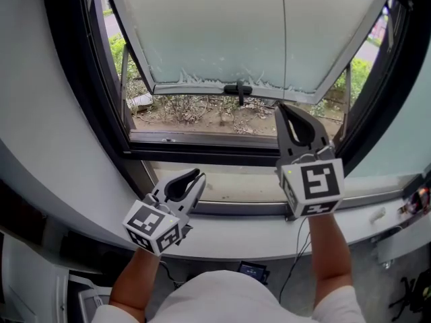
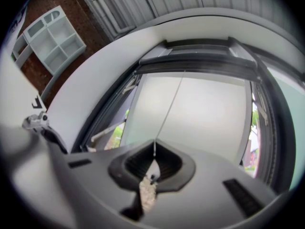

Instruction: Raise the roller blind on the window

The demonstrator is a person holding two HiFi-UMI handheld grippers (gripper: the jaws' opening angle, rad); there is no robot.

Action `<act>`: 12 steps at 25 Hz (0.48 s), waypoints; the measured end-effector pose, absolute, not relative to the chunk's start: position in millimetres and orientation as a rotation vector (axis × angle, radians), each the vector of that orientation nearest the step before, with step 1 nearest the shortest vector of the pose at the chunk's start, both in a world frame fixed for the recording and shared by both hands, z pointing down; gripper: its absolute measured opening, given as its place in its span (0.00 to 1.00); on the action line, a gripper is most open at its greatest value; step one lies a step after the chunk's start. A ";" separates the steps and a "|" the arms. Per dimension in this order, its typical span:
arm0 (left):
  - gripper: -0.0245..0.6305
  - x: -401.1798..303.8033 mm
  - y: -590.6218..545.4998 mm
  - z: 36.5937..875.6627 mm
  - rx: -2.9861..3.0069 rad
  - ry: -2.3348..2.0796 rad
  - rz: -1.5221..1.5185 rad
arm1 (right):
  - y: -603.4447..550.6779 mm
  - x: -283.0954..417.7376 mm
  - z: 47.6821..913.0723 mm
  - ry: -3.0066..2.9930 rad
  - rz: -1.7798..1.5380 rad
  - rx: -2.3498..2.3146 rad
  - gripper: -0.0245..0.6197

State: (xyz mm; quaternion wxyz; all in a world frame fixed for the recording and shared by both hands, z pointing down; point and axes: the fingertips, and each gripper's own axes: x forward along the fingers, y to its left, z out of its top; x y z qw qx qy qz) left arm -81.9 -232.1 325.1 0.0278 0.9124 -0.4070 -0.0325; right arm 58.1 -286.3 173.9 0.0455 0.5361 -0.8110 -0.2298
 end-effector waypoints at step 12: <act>0.14 -80.7 -229.1 326.3 2.815 -1.239 -0.100 | -281.2 55.9 141.7 -2.470 -0.796 1.674 0.07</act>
